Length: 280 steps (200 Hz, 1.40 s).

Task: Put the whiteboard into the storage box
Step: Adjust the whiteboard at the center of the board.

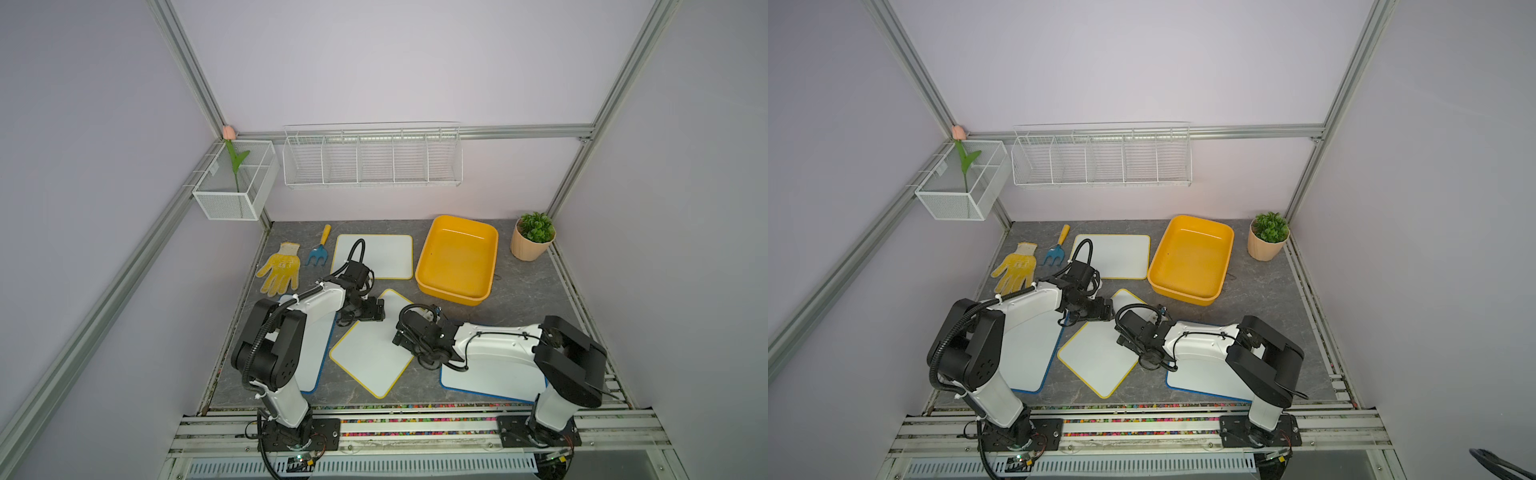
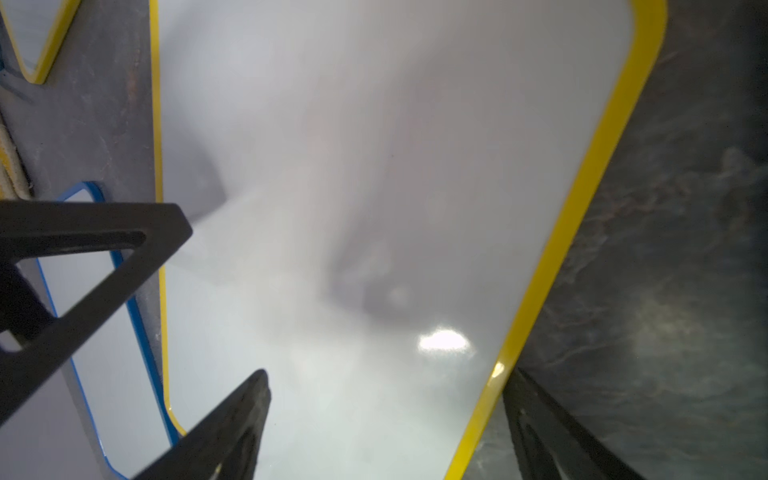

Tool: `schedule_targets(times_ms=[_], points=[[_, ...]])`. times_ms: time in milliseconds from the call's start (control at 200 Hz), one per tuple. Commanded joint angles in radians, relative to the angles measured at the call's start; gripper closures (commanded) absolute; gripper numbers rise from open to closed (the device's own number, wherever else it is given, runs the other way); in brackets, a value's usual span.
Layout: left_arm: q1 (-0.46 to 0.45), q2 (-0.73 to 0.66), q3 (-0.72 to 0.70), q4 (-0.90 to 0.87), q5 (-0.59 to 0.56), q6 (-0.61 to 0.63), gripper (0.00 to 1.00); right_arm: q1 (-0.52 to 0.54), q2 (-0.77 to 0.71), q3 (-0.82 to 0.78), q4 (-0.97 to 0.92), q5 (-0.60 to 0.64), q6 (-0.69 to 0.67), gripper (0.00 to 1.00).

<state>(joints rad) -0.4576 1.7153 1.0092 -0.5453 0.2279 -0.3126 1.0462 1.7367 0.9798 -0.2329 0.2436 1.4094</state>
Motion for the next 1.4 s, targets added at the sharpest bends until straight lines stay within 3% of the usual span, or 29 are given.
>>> schedule_targets(times_ms=[0,530,685,985,1165,1395], points=[[-0.039,0.018,-0.069,-0.058,0.140,-0.065,0.08,-0.033,0.057,0.017,0.018,-0.014,-0.087,0.11],[-0.046,-0.130,-0.212,0.075,0.189,-0.200,0.08,-0.117,0.177,0.183,0.028,-0.088,-0.372,0.11],[-0.046,-0.142,-0.220,0.088,0.124,-0.223,0.08,-0.121,0.194,0.203,0.052,-0.081,-0.442,0.11],[-0.046,-0.169,-0.238,0.165,0.154,-0.280,0.08,-0.140,0.252,0.241,0.149,-0.176,-0.599,0.11],[-0.046,-0.202,-0.237,0.116,0.078,-0.260,0.07,-0.140,0.281,0.280,0.157,-0.190,-0.640,0.11],[-0.044,-0.172,-0.196,0.065,-0.027,-0.268,0.05,-0.140,0.254,0.297,0.104,-0.087,-0.703,0.11]])
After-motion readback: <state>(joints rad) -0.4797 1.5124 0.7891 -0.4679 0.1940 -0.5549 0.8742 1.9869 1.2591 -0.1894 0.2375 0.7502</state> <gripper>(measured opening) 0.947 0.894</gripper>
